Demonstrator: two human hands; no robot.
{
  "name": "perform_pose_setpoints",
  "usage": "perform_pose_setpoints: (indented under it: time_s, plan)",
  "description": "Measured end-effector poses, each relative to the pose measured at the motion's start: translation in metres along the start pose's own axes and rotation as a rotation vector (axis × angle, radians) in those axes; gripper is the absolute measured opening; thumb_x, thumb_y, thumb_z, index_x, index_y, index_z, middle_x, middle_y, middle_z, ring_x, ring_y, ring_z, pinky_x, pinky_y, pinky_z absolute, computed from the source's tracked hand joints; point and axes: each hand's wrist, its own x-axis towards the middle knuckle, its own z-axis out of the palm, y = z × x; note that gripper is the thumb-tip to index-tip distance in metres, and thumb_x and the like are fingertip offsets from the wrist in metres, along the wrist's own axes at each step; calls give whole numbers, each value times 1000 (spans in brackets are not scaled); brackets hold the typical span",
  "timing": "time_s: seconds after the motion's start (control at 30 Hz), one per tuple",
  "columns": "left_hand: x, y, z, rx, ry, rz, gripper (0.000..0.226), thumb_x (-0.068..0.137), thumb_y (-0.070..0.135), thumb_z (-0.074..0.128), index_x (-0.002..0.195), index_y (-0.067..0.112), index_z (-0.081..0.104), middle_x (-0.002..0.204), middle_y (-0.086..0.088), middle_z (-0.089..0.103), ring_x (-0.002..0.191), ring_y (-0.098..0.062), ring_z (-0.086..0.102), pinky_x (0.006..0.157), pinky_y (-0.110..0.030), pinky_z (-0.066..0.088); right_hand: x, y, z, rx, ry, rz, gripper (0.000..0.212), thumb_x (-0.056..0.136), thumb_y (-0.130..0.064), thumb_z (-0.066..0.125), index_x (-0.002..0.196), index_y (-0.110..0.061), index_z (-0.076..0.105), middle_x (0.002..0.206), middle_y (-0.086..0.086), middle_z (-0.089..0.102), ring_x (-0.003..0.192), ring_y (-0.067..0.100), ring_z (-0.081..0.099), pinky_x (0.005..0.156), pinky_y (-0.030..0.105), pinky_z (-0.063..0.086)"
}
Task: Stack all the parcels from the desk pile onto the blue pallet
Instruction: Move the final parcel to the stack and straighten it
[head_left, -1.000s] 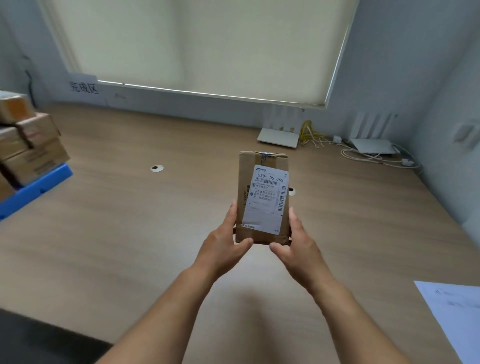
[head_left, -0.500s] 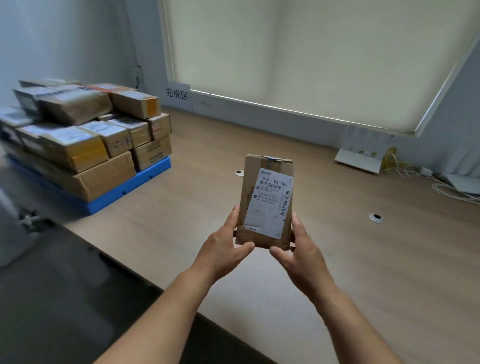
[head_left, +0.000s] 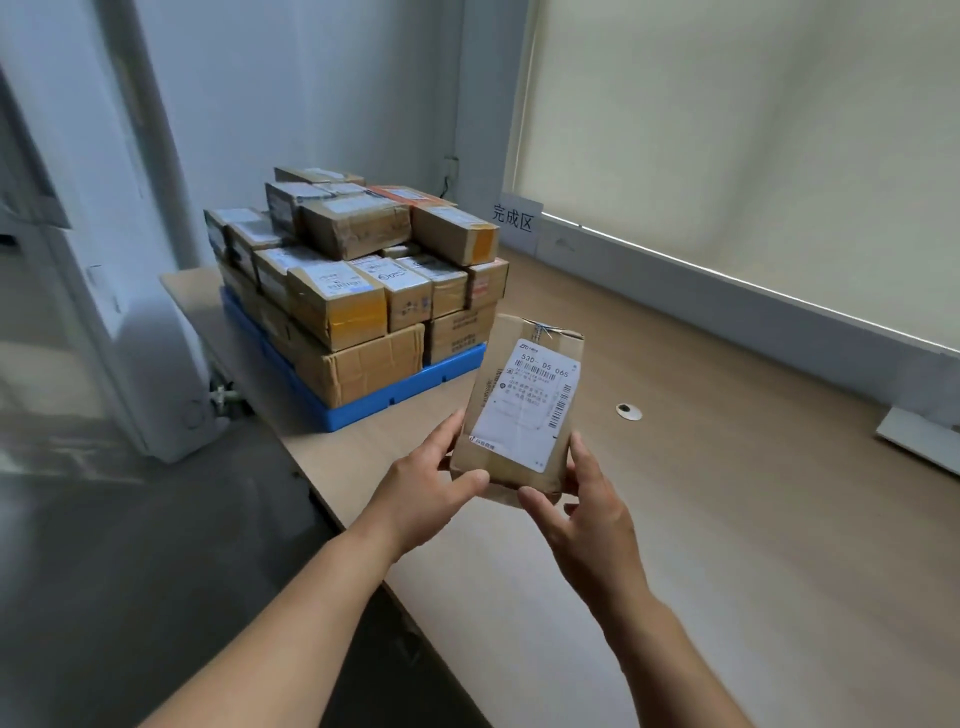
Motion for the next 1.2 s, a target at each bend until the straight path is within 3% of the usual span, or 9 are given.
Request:
perform_pose_setpoints:
  time_s: [0.3,0.5,0.63,0.8,1.0,1.2]
  plan:
    - [93,-21,-82,27,65,-32,63,93,28,56,136,53,16,143,21,38,134,-7,34,105,-31,34,116,-40,63,81,9,-56,79,84,-38,67,148,-21,25,133,-1,54,116,13,52,91,35,48]
    - [152,-22,-127,20,94,-3,62,92,25,58,143,42,27,133,19,51,121,-3,48,96,-19,36,179,-66,88,90,51,-91,75,85,-42,63,147,-24,28,130,-5,56,112,10,53,87,31,47]
    - [181,-27,-155,16,124,9,57,92,25,58,142,36,32,125,17,54,119,-7,51,101,-30,42,212,-84,107,54,76,-105,72,84,-47,61,146,-24,31,130,-5,56,114,12,53,85,31,48]
    - [219,-39,-193,74,137,48,53,94,28,53,143,34,32,131,12,50,120,-10,47,99,-30,40,250,-110,133,-19,112,-120,68,87,-50,56,145,-25,31,130,-5,56,114,12,54,87,34,50]
    - [283,-67,-238,83,53,77,53,95,33,51,145,31,30,141,5,45,127,-16,42,102,-36,40,296,-142,171,-81,188,-53,62,86,-52,52,140,-27,36,125,-5,59,109,14,57,84,35,51]
    - [345,-99,-279,104,-68,109,53,95,32,51,144,29,33,143,4,44,127,-16,42,100,-31,36,327,-173,216,-130,236,94,55,89,-50,53,138,-28,38,124,-6,60,107,12,58,78,27,46]
